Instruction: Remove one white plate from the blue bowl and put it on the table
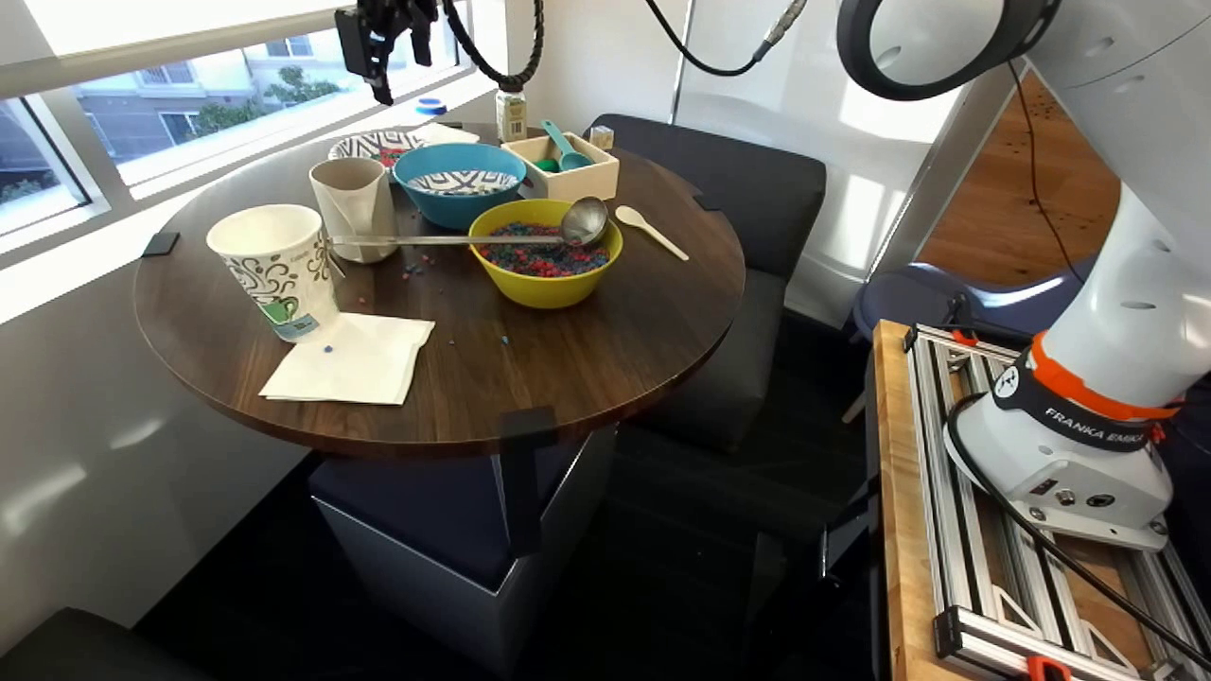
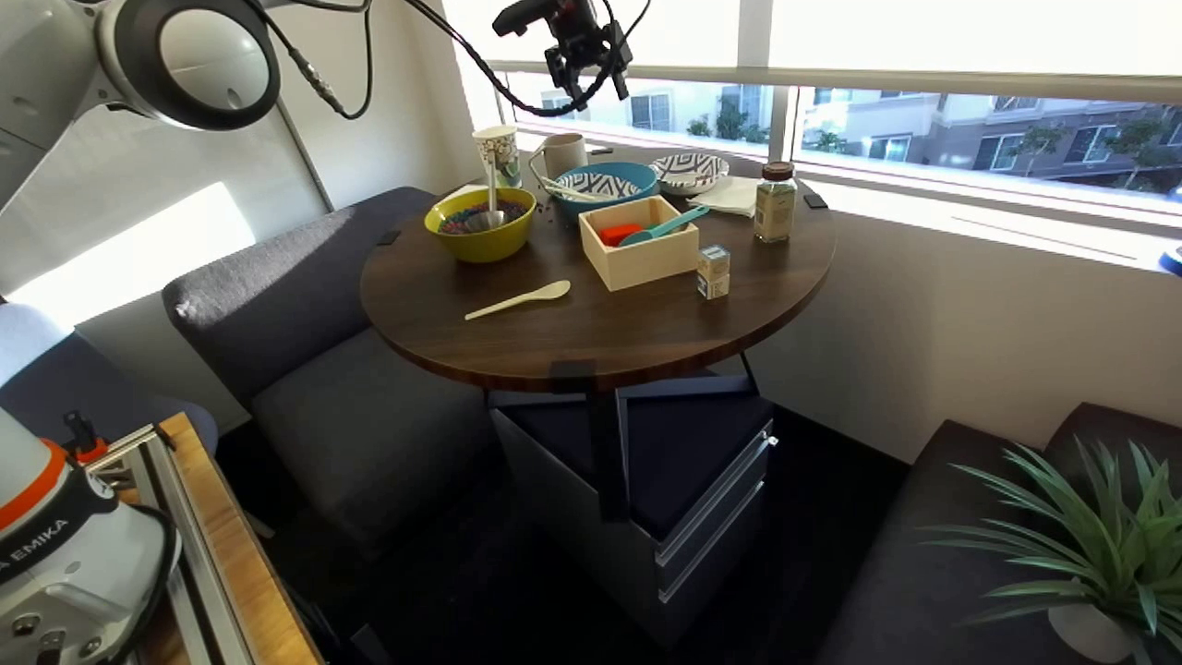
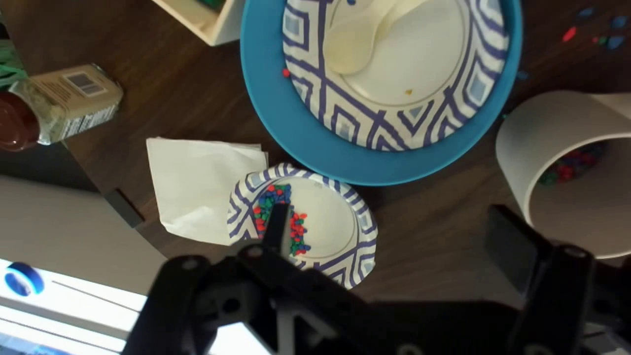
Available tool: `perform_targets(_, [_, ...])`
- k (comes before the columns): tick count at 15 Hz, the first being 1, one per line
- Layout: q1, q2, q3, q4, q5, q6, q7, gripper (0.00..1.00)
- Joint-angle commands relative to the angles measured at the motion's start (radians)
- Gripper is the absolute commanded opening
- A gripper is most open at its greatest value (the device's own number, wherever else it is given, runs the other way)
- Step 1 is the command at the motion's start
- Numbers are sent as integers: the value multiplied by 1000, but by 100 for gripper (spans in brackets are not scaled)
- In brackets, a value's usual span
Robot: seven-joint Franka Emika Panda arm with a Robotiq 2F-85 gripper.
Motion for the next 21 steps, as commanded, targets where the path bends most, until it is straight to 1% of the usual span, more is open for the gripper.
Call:
perform_targets(1, [4,-41,16,-28,20,-68,15,100])
perform_targets(3, [12,-52,15,-34,9,-46,43,100])
perform_targets(7, [34,-81,23,-60,7,38,76,100])
perform_targets(11, [55,-106,25,-83,6,100,148,100])
perform_targets(15, [81,-141,13,-120,-9,102,239,100])
perform_targets(17, [94,-165,3,-154,-33,113,248,100])
perform_targets(18, [92,-181,11,-176,-26,127,247,100])
perform_targets(19, [82,-195,26,-201,-15,163,219,100])
perform_targets(20, [84,-132,17,-95,-14,113,220,100])
perform_targets(21, [84,-142,18,-112,-14,133,220,100])
